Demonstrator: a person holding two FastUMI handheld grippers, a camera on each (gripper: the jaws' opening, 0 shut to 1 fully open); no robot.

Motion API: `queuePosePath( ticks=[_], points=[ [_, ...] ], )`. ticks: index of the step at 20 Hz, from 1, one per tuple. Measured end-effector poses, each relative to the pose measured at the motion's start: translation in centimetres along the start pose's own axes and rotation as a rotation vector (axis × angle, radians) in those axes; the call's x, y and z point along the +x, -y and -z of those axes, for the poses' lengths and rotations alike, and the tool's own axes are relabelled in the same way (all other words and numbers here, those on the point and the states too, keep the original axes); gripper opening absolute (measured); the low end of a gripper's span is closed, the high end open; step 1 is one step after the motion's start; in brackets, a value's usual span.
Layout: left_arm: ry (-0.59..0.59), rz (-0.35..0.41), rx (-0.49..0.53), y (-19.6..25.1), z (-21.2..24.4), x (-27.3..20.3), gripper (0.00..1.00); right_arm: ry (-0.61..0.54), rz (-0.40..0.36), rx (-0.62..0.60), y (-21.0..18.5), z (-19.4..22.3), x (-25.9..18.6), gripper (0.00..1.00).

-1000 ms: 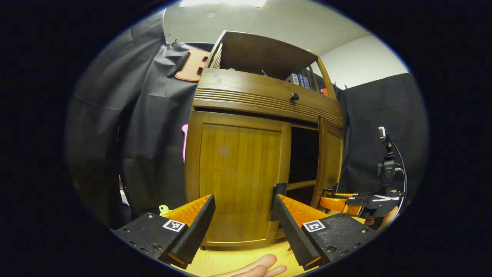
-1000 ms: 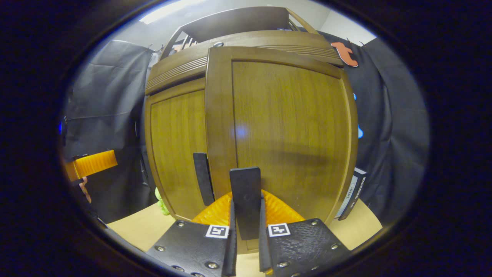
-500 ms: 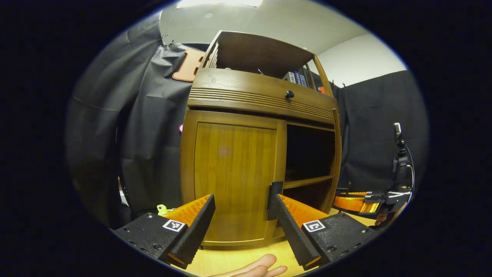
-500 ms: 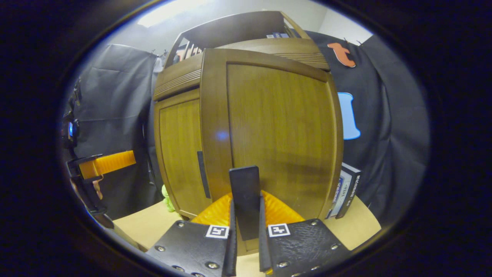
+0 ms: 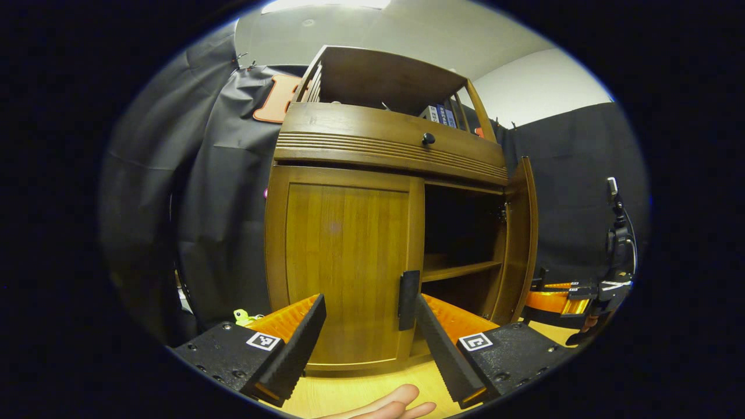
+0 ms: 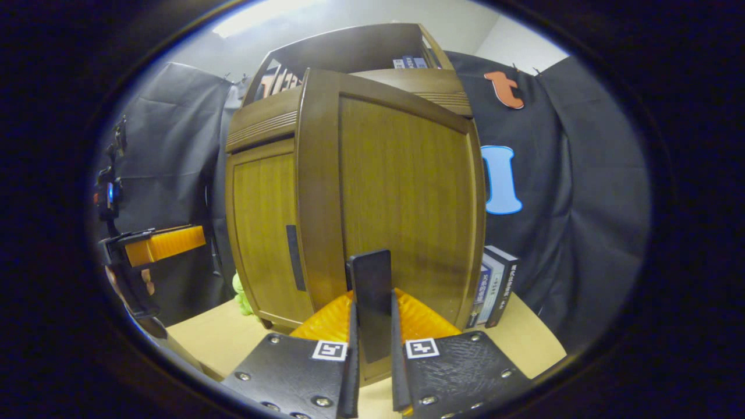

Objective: Open the right door of the double-door shoe cabinet with the right hand, and open the left door with the left hand.

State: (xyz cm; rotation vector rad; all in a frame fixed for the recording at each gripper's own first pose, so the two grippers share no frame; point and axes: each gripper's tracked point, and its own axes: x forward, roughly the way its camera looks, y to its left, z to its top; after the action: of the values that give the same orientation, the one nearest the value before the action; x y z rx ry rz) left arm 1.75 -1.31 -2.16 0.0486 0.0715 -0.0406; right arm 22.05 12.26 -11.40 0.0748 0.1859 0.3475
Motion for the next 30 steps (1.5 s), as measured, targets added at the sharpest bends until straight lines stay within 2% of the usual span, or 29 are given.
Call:
queuePosePath(
  ticks=[1,3,4,6,7,8,11,12,13,14,16,17,18,19,21,22,24,25,26,30],
  points=[
    [-0.001,-0.001,0.0,-0.1,0.0,0.0,0.95,-0.002,0.006,0.0,0.6,0.4,-0.6,0.22],
    [-0.003,0.001,-0.001,0.1,0.1,0.0,0.92,-0.004,0.011,0.008,1.5,0.5,-1.3,0.22],
    [-0.005,0.0,-0.001,0.1,0.1,0.1,0.95,-0.001,0.017,0.012,2.0,0.4,-1.6,0.22],
    [-0.006,-0.001,-0.002,0.1,0.2,0.1,0.95,0.003,0.045,0.01,2.9,0.4,-2.3,0.22],
    [-0.01,-0.004,-0.002,0.1,0.2,0.2,0.95,0.007,0.065,-0.01,3.5,0.4,-2.6,0.27],
    [-0.012,-0.005,0.001,0.1,0.4,0.2,0.92,0.01,0.085,-0.023,4.1,0.2,-2.9,0.22],
    [-0.008,-0.009,0.022,0.1,0.3,0.3,0.92,0.02,0.1,-0.009,5.3,0.3,-3.9,0.22],
    [-0.011,-0.014,0.025,0.0,0.4,0.3,0.95,0.027,0.109,-0.009,5.9,0.2,-4.1,0.22],
    [-0.012,-0.015,0.024,-0.1,0.4,0.3,0.92,0.038,0.132,-0.006,7.0,0.2,-4.3,0.26],
    [-0.011,-0.014,0.023,0.0,0.4,0.3,0.92,0.048,0.17,-0.005,8.4,0.0,-4.5,0.22],
    [-0.013,-0.013,0.024,0.0,0.4,0.4,0.95,0.049,0.27,-0.021,11.7,-0.1,-6.1,0.22],
    [-0.013,-0.01,0.024,0.0,0.4,0.5,0.95,0.071,0.343,-0.016,14.7,0.1,-5.2,0.11],
    [-0.014,-0.008,0.022,0.1,0.4,0.4,0.95,0.059,0.295,0.011,14.7,0.2,-5.3,0.0],
    [-0.017,-0.007,0.022,0.1,0.5,0.4,0.92,0.071,0.284,0.02,14.7,-0.2,-6.0,0.01],
    [-0.019,-0.007,0.022,0.1,0.5,0.7,0.92,0.057,0.246,0.017,15.9,0.0,-5.9,0.01],
    [-0.023,-0.011,0.022,0.1,0.6,0.6,0.95,0.048,0.237,0.016,16.6,0.0,-5.9,0.01],
    [-0.026,-0.016,0.026,0.2,0.7,0.7,0.92,0.036,0.207,0.014,17.4,0.0,-6.0,0.01],
    [-0.029,-0.017,0.03,0.3,0.9,0.9,0.95,0.034,0.193,0.019,17.8,-0.1,-5.8,0.01],
    [-0.033,-0.016,0.035,0.5,1.1,1.0,0.92,0.036,0.182,0.019,18.1,-0.2,-5.8,0.01],
    [-0.05,-0.022,0.06,1.1,2.0,1.5,0.92,0.042,0.126,0.029,19.6,-0.4,-5.6,0.01]
  ],
)
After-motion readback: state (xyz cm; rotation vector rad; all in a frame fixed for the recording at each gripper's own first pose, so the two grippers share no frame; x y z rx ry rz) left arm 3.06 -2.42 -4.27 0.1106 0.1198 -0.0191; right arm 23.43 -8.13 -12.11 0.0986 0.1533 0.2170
